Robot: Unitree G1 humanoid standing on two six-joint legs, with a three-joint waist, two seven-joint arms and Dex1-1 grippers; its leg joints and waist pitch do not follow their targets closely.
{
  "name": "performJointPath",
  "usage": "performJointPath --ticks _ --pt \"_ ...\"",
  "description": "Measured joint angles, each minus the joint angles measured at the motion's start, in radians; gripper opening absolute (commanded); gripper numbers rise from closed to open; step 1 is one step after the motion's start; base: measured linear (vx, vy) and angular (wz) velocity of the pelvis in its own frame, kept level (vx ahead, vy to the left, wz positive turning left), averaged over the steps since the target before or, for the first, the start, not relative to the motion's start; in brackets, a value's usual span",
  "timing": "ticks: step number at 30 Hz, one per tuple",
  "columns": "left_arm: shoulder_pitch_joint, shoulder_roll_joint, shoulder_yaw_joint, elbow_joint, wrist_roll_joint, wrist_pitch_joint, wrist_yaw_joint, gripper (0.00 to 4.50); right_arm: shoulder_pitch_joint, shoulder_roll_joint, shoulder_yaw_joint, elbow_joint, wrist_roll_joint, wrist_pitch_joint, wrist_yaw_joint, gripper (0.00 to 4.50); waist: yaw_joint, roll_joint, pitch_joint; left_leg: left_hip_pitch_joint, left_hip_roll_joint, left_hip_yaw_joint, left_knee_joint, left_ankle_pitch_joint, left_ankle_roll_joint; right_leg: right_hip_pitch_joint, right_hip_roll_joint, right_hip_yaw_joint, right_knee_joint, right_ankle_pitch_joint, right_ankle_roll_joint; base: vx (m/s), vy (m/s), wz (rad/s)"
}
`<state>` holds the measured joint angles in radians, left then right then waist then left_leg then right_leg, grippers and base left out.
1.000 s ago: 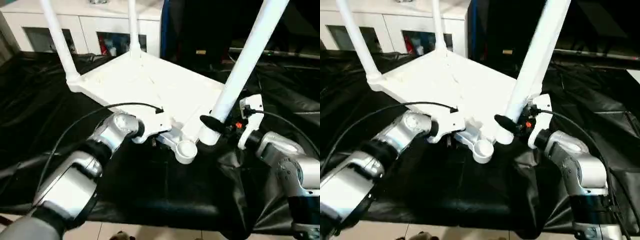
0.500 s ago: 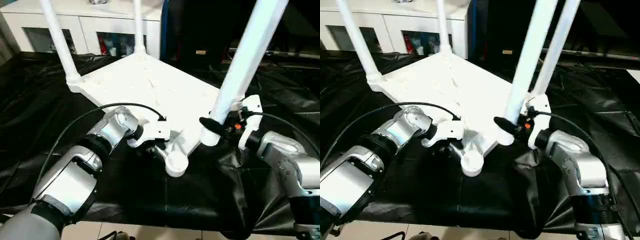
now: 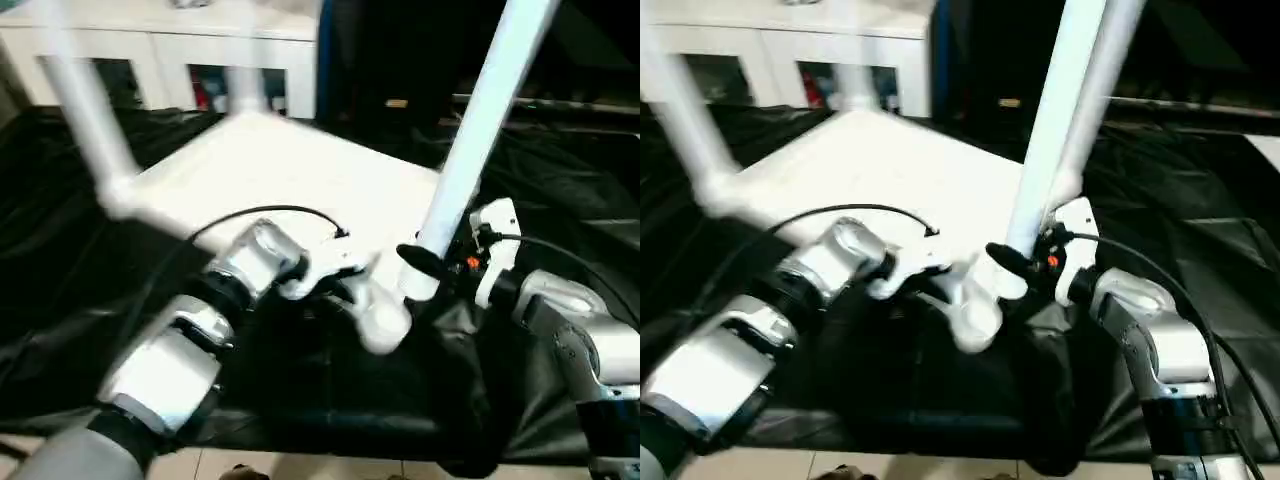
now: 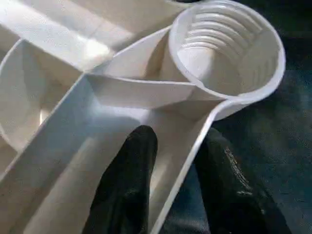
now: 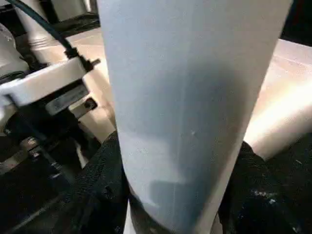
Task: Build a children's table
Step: Pick table leg
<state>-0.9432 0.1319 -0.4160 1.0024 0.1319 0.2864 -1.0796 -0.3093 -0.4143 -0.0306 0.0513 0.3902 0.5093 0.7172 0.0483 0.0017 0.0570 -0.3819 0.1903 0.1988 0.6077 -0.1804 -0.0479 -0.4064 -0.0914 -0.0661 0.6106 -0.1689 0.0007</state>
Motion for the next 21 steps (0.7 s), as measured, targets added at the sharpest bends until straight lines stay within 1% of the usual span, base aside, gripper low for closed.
performJointPath --ticks 1,2,5,8,13,17,18,19,21 --pt "0.006 -0.001 0.012 -0.009 0.001 0.015 0.046 1.16 0.000 0.000 0.000 0.000 -0.002 0.000 -0.002 1.92 -0.006 0.000 0.000 0.000 0.000 -0.001 0.000 0.000 0.000 0.000 0.000 -0.001 0.000 0.000 0.000 0.000 0.000 0.00" --pt "0.016 -0.001 0.023 -0.021 0.002 0.018 0.081 1.16 0.000 0.000 0.000 0.001 -0.004 0.000 -0.006 1.92 -0.009 0.000 0.000 0.001 0.000 -0.001 0.000 0.000 0.000 0.000 0.000 -0.001 0.000 0.000 0.000 0.000 0.000 0.00" --pt "0.050 0.000 0.045 -0.065 0.011 0.024 0.172 0.98 -0.002 0.001 -0.001 0.014 -0.011 -0.003 -0.019 1.92 -0.014 0.000 0.000 0.003 0.000 -0.001 -0.001 0.000 0.000 0.000 0.000 -0.001 0.000 0.000 -0.001 0.000 0.000 0.00" --pt "0.082 0.007 0.060 -0.117 0.020 0.045 0.228 0.82 -0.005 0.008 -0.001 0.031 -0.018 -0.011 -0.036 1.92 -0.012 0.000 0.000 0.008 0.000 -0.001 -0.001 0.000 0.000 0.000 0.000 -0.001 0.000 0.000 -0.001 0.000 0.000 0.00" --pt "0.117 0.018 0.068 -0.177 0.021 0.064 0.255 0.70 -0.007 0.024 -0.001 0.043 -0.040 -0.024 -0.066 1.92 -0.001 -0.001 0.000 0.008 -0.001 -0.001 -0.001 0.000 0.000 0.002 0.000 -0.001 -0.002 -0.002 0.004 0.000 0.000 0.00" --pt "0.135 0.012 0.082 -0.213 0.018 0.091 0.256 0.69 -0.007 0.031 -0.001 0.048 -0.043 -0.060 -0.064 1.92 -0.001 -0.001 0.000 0.008 -0.001 -0.001 -0.002 0.000 0.000 0.002 0.000 0.000 -0.003 -0.003 0.004 0.000 0.000 0.00" --pt "0.146 0.009 0.086 -0.228 0.016 0.086 0.255 1.25 -0.007 0.031 -0.001 0.048 -0.044 -0.066 -0.063 1.92 -0.001 -0.001 0.000 0.008 -0.001 -0.001 -0.002 0.000 0.000 0.002 0.000 0.000 -0.003 -0.003 0.004 0.000 0.000 0.00" --pt "0.160 0.010 0.095 -0.242 0.009 0.069 0.254 1.25 -0.007 0.031 -0.001 0.048 -0.045 -0.068 -0.064 1.92 -0.001 0.000 0.000 0.008 -0.001 -0.001 -0.003 0.000 0.000 0.002 0.000 0.000 -0.004 -0.002 0.004 0.000 0.000 0.00" --pt "0.185 0.004 0.116 -0.251 -0.024 0.037 0.254 1.51 -0.007 0.031 -0.001 0.049 -0.047 -0.072 -0.064 1.92 0.007 -0.001 0.000 0.007 -0.001 -0.001 -0.005 0.000 0.000 0.001 0.000 -0.001 -0.004 -0.002 0.004 0.000 0.000 0.00"
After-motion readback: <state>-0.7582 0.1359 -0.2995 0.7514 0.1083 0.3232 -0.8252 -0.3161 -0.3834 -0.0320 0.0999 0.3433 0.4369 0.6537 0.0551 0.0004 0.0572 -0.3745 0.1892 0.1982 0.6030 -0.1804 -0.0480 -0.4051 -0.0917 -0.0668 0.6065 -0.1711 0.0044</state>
